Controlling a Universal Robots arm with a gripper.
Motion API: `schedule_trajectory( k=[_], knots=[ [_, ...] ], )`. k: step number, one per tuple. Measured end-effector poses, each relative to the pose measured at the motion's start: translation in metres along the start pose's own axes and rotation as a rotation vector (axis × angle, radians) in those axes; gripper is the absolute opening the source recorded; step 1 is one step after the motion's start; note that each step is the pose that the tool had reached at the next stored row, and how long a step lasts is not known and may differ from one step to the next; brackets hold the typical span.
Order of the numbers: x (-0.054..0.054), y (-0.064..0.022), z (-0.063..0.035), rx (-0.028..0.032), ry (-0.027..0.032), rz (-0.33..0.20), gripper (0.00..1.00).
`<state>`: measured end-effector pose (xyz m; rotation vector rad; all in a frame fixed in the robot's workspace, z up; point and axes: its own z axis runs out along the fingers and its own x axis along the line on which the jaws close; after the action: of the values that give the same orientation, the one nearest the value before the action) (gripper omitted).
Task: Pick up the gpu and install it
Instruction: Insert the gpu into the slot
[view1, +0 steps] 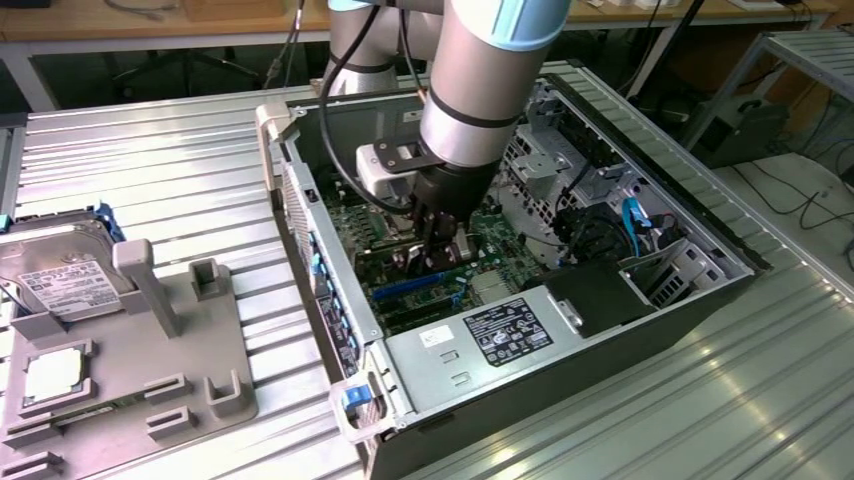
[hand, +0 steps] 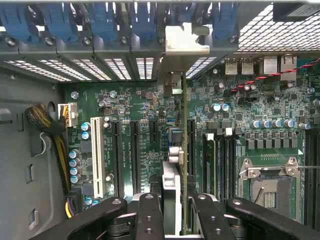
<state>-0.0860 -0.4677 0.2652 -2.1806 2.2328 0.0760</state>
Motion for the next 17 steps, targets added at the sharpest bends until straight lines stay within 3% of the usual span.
schedule_trajectory(
  k=[17],
  knots=[
    [0.0001,0.0013,0.0016,-0.0003,0.0002,-0.007,0.28]
  ],
)
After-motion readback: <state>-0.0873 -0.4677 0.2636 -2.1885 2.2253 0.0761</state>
